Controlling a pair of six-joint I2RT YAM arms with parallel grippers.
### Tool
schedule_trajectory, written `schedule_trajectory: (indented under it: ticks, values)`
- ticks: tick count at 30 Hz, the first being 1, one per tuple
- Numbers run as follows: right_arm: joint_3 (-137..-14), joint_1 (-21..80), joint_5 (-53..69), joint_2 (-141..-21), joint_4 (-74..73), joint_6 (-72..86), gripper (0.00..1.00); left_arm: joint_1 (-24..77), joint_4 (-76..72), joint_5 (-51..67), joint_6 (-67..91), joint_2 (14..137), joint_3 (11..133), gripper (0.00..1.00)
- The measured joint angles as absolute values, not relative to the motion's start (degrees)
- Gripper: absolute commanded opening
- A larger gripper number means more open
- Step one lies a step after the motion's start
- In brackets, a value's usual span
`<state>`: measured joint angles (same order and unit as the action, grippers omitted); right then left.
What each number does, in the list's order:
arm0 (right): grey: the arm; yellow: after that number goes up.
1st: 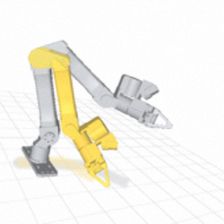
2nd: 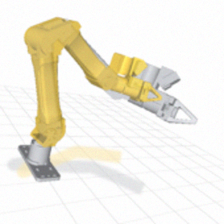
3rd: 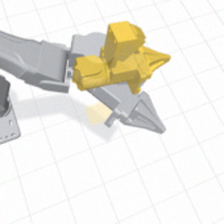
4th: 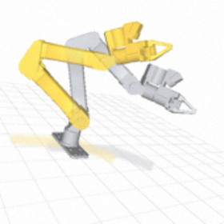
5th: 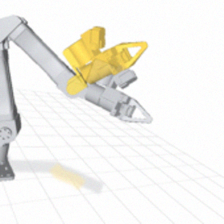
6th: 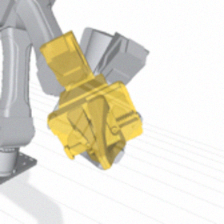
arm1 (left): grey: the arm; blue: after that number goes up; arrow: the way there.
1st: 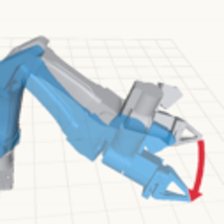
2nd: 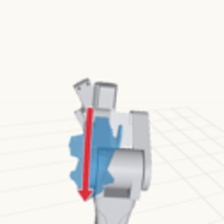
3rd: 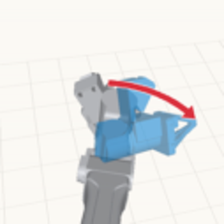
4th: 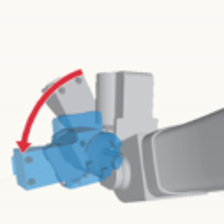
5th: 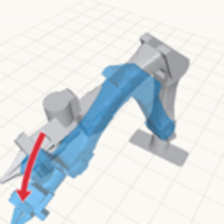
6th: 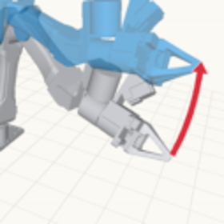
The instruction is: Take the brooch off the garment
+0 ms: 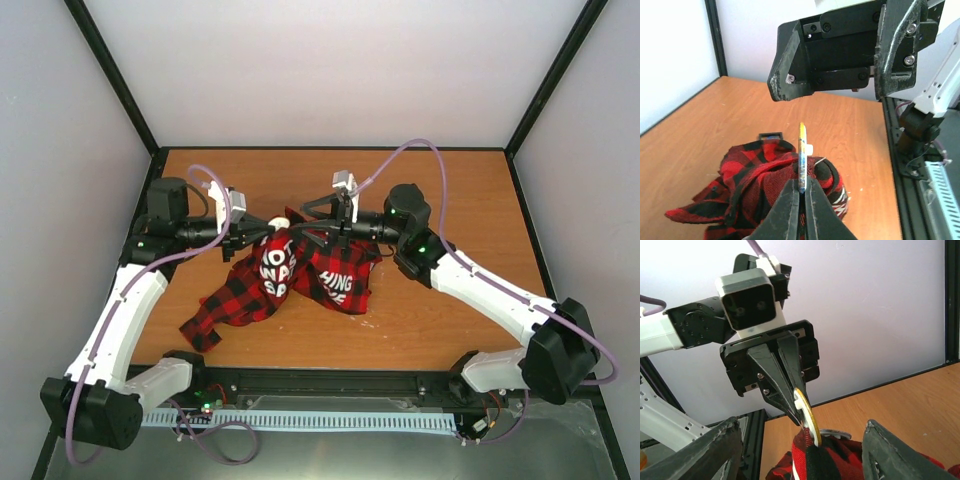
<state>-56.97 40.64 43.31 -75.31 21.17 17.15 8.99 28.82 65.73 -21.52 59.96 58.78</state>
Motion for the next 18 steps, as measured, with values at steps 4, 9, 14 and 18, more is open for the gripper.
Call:
schedule_trajectory:
  ticks: [4,9,14,18]
  values:
    - [-56.9,40.7,43.2,-76.1,21.2,16.6,0.64,9.0,28.6,63.4,-26.2,58.7,58.8,0.01]
    - [-57.0,41.3,41.9,-78.1,18.6,14.0,0.58,9.0,27.9,60.8,-30.9,57.6,58.8,0.01]
    - [-57.2,42.7,40.8,-80.5,16.7,12.3,0.39,9.0,26.6,58.8,-33.8,57.5,58.7,0.01]
    - [-58.6,44.0,39.7,-82.5,16.0,12.4,0.2,9.0,25.2,57.8,-35.1,57.1,58.0,0.01]
